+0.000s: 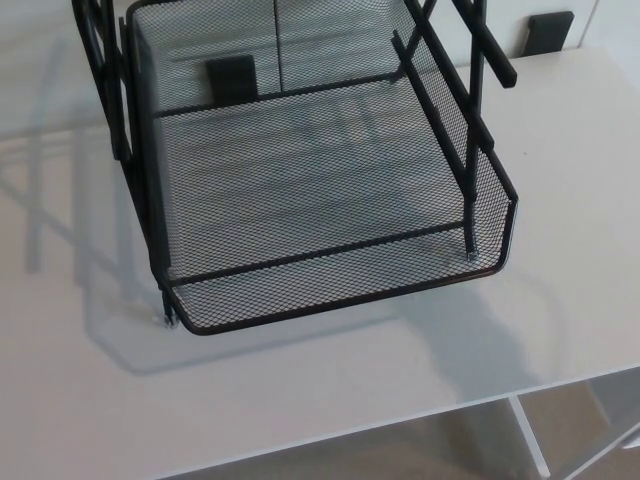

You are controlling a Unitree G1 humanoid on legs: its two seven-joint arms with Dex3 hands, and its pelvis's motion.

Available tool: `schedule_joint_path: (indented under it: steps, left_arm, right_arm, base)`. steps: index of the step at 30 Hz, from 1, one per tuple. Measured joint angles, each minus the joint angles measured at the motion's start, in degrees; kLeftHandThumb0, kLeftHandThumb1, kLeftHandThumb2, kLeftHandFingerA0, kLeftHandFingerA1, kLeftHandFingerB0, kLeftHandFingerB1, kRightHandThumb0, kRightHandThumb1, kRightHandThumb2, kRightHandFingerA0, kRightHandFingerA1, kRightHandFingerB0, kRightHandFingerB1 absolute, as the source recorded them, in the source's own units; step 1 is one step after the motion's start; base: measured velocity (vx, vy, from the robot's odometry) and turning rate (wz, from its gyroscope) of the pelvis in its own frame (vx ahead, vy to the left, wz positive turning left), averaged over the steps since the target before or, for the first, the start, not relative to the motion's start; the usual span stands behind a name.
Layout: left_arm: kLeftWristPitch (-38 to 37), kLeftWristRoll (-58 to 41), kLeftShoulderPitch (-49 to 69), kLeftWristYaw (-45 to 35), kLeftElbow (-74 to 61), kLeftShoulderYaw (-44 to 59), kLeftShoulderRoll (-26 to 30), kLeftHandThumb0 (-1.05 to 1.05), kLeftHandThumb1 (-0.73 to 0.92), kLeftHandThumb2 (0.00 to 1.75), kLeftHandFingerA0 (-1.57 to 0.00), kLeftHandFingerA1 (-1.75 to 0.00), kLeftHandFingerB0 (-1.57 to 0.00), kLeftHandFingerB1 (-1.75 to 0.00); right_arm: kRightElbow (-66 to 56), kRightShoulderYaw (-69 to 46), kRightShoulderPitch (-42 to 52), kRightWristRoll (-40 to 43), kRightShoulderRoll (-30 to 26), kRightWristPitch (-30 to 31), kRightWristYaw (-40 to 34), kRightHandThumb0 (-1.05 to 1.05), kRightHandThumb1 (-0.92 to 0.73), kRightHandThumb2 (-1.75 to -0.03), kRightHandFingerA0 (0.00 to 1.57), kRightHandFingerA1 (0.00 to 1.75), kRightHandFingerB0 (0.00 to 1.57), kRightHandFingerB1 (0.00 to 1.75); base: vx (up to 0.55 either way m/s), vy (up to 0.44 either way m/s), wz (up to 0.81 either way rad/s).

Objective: The robot walks towards a desk on which a file tray is kept in the middle and a stapler is kept to its right. The robot lifts the stapler using its right hand and places it on the file tray.

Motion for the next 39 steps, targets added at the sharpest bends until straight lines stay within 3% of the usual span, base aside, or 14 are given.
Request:
schedule_joint_path:
  steps: [1,3,6,15,17,22,26,29,31,32,35,36,37,39]
  left_arm:
    - [0.0,0.02,-0.01,0.04,0.01,-0.07,0.0,-0.81,0.34,1.24,-0.51,-0.94,-0.42,-0.87]
    - [0.0,0.01,0.01,0.04,0.0,-0.14,0.0,-0.81,0.34,1.23,-0.51,-0.94,-0.42,-0.86]
    - [0.01,-0.02,0.07,0.04,0.02,-0.16,-0.01,-0.79,0.34,1.23,-0.5,-0.94,-0.42,-0.87]
    - [0.02,-0.16,0.11,0.03,-0.01,-0.12,-0.05,-0.8,0.33,1.23,-0.56,-0.96,-0.43,-0.87]
    - [0.01,-0.16,0.12,0.04,-0.02,-0.13,-0.08,-0.81,0.34,1.22,-0.54,-0.93,-0.43,-0.85]
    - [0.02,-0.14,0.25,0.05,0.02,-0.37,-0.17,-0.79,0.34,1.23,-0.55,-0.94,-0.49,-0.87]
    - [0.02,-0.14,0.29,0.05,-0.04,-0.48,-0.18,-0.78,0.33,1.22,-0.53,-0.93,-0.42,-0.85]
    - [0.01,-0.14,0.5,0.05,-0.35,-0.47,-0.18,-0.78,0.35,1.2,-0.47,-0.9,-0.39,-0.83]
    - [0.01,-0.14,0.7,0.04,-0.38,-0.44,-0.18,-0.78,0.35,1.2,-0.47,-0.9,-0.39,-0.83]
    - [0.01,-0.14,0.71,0.04,-0.39,-0.4,-0.18,-0.79,0.34,1.2,-0.46,-0.9,-0.39,-0.83]
    - [0.0,-0.11,0.75,0.19,-0.38,-0.41,-0.19,-0.78,0.33,1.21,-0.44,-0.91,-0.36,-0.84]
    - [0.0,-0.14,0.78,0.27,-0.37,-0.24,-0.22,-0.77,0.32,1.21,-0.46,-0.91,-0.39,-0.84]
    - [0.0,-0.15,0.79,0.32,-0.35,-0.2,-0.24,-0.75,0.32,1.21,-0.45,-0.92,-0.38,-0.85]
    - [0.0,-0.13,0.72,0.53,-0.26,-0.17,-0.33,-0.76,0.32,1.21,-0.46,-0.92,-0.38,-0.84]
  right_arm:
    - [-0.97,0.72,-0.84,0.03,1.05,0.06,0.87,-0.19,-0.59,-0.9,1.02,1.75,0.67,1.49]
    - [-1.94,2.23,-2.04,0.09,2.6,0.09,2.51,-0.19,-0.62,-0.9,0.86,1.71,0.74,1.33]
    - [-2.44,4.26,-2.74,0.29,3.8,0.12,5.22,-0.2,-0.61,-0.9,0.83,1.68,0.7,1.48]
    - [-1.65,10.5,-3.79,1.84,6.79,0.25,12.96,-0.17,-0.63,-0.8,0.79,1.7,0.71,1.5]
    - [-0.93,12.21,-4.03,1.93,7.87,0.28,14.58,-0.2,-0.64,-0.73,0.8,1.7,0.79,1.26]
    - [1.82,17.22,-4.22,1.81,10.63,0.32,18.73,-0.25,-0.69,-0.61,0.77,1.75,0.72,1.39]
    - [3.59,21.69,-4.11,1.45,12.46,0.73,22.34,-0.23,-0.73,-0.72,0.75,1.72,0.69,1.52]
    - [4.7,24.58,-3.48,1.17,13.82,1.13,24.78,-0.19,-0.67,-0.68,0.93,1.71,0.71,1.42]
    - [5.45,26.49,-2.81,0.93,14.66,1.37,26.61,-0.19,-0.67,-0.68,0.93,1.71,0.71,1.42]
    - [5.91,27.23,-2.5,0.78,15.0,1.46,27.54,-0.25,-0.71,-0.65,0.75,1.74,0.69,1.47]
    - [6.71,28.84,-2.18,0.01,15.72,1.88,29.83,-0.22,-0.61,-0.81,0.82,1.73,0.75,1.48]
    - [6.82,28.95,-2.18,-0.37,15.87,1.89,30.28,-0.23,-0.66,-0.71,0.8,1.71,0.76,1.4]
    - [6.89,29.0,-2.18,-0.55,15.93,1.89,30.46,-0.22,-0.61,-0.82,1.03,1.67,0.83,1.31]
    - [6.97,29.04,-2.18,-1.09,16.06,1.89,31.13,-0.21,-0.65,-0.81,0.83,1.65,0.81,1.24]
  base:
    - [0.0,0.0,0.0]
    - [0.0,0.0,0.0]
    - [0.0,0.0,0.03]
    - [0.0,0.0,0.0]
    - [0.0,0.0,0.0]
    - [0.0,0.0,0.0]
    - [0.0,0.0,0.0]
    - [0.0,0.0,0.0]
    - [0.0,0.0,0.0]
    - [0.0,0.0,0.0]
    - [0.0,0.0,0.0]
    - [0.0,0.0,0.0]
    - [0.0,0.0,0.0]
    - [0.0,0.0,0.0]
